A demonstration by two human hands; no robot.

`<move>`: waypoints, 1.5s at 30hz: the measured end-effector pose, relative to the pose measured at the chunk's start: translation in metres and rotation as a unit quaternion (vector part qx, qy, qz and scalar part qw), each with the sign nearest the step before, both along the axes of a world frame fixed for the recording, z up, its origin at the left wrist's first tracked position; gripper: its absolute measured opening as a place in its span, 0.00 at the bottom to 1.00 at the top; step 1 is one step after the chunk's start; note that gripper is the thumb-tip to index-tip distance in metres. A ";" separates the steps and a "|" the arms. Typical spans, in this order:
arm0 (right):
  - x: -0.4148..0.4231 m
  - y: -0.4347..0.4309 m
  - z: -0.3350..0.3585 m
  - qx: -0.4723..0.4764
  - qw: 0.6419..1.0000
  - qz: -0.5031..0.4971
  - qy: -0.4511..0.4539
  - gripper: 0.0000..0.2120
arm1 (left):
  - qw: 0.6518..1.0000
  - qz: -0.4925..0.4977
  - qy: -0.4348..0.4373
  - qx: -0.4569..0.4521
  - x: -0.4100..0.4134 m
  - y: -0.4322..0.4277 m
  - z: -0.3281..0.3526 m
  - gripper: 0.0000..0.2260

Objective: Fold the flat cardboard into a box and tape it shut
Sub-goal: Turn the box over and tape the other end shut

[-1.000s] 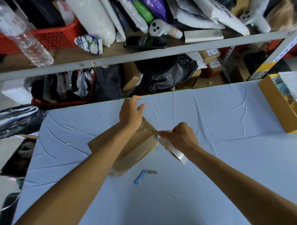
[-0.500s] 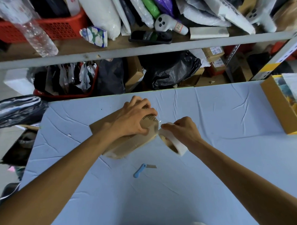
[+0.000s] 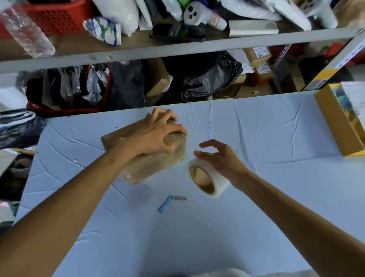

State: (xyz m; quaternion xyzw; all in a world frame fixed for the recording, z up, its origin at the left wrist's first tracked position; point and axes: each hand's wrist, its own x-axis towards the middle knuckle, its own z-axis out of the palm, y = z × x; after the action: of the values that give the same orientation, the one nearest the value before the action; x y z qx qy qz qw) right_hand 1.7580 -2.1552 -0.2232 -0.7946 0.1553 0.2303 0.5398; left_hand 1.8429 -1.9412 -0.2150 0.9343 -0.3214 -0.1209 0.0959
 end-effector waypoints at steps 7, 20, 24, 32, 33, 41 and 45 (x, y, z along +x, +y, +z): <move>-0.018 -0.005 -0.011 0.022 0.994 0.007 0.110 0.16 | 1.000 -0.008 0.027 0.003 -0.002 -0.006 0.003 0.19; -0.033 -0.016 -0.015 0.046 0.993 0.013 0.110 0.11 | 0.999 0.013 0.052 -0.003 -0.004 -0.007 0.007 0.18; -0.026 -0.005 -0.011 0.006 0.992 0.014 0.124 0.13 | 0.998 0.025 0.062 0.007 -0.003 -0.007 0.012 0.19; -0.026 -0.014 0.001 0.047 0.993 -0.072 0.082 0.08 | 0.997 0.025 0.077 0.017 -0.005 -0.009 0.016 0.25; -0.026 -0.013 0.000 0.045 0.993 -0.080 0.072 0.07 | 0.996 0.023 0.079 0.031 -0.007 -0.011 0.016 0.28; -0.029 -0.002 -0.009 0.013 0.994 -0.100 0.048 0.07 | 0.943 0.127 -0.099 -0.291 -0.109 -0.025 -0.024 0.09; -0.034 0.003 -0.011 -0.003 0.995 -0.096 0.039 0.07 | 0.945 0.245 0.104 -0.189 -0.153 -0.016 -0.097 0.10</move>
State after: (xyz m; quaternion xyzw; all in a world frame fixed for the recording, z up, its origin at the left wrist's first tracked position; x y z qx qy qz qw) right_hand 1.7240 -2.1525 -0.2342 -0.7681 0.2521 0.2076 0.5508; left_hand 1.6904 -1.9567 -0.3118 0.9313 -0.0879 -0.1269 0.3300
